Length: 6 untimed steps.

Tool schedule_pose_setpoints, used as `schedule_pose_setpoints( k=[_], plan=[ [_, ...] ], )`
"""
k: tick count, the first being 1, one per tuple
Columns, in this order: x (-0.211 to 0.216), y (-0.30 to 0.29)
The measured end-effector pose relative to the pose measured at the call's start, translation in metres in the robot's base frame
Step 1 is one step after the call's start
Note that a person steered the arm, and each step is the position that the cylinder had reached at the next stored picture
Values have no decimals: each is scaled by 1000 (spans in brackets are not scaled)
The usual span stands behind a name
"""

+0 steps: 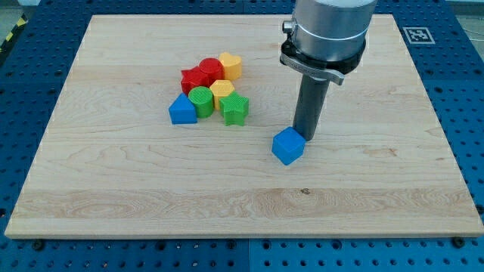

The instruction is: Blue cube slightly down

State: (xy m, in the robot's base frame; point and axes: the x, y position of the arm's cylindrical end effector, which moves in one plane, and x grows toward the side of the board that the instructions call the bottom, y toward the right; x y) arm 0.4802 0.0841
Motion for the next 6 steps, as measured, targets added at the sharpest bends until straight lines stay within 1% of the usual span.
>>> schedule_pose_setpoints(
  k=[1, 2, 3, 4, 5, 6],
  plan=[
    [-10, -5],
    [3, -5],
    [6, -5],
    [-4, -6],
    [-25, -33],
    [-16, -45]
  ],
)
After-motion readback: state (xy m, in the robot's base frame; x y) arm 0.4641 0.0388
